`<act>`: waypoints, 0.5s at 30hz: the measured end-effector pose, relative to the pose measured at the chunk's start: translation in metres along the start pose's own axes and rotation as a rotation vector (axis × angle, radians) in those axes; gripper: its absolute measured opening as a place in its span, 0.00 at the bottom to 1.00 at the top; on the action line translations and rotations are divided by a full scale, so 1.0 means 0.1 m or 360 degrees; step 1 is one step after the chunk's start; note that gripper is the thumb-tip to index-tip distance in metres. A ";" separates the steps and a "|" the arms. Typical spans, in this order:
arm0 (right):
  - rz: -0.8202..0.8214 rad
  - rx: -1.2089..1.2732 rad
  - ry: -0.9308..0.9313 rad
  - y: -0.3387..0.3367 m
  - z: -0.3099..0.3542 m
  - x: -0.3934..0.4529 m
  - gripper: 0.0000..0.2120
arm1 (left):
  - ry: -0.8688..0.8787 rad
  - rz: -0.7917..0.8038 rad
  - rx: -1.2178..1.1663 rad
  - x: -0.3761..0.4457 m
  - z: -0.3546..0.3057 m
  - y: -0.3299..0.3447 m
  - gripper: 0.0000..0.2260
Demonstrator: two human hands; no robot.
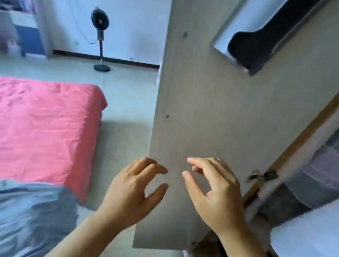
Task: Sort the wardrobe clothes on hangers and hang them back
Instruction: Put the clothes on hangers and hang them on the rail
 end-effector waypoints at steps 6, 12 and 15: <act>0.0382 0.0396 -0.0125 1.45 0.79 0.14 0.11 | -0.0506 -0.0187 0.0195 -0.69 1.16 -0.93 0.10; 0.0601 0.0785 -0.0280 2.71 1.73 0.19 0.12 | -0.0987 -0.0337 0.0374 -1.64 2.16 -1.74 0.09; 0.0772 0.1010 -0.0342 3.20 2.16 0.17 0.12 | -0.1219 -0.0455 0.0420 -2.08 2.45 -2.10 0.09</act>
Point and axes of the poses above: each hand's wrist, its own x-axis towards the middle knuckle, its own y-axis out of the palm, z = x × y, the point moved 4 cm from there along x, towards the middle knuckle, and after that the axes turned 7 degrees about -y, right-handed, at the moved point
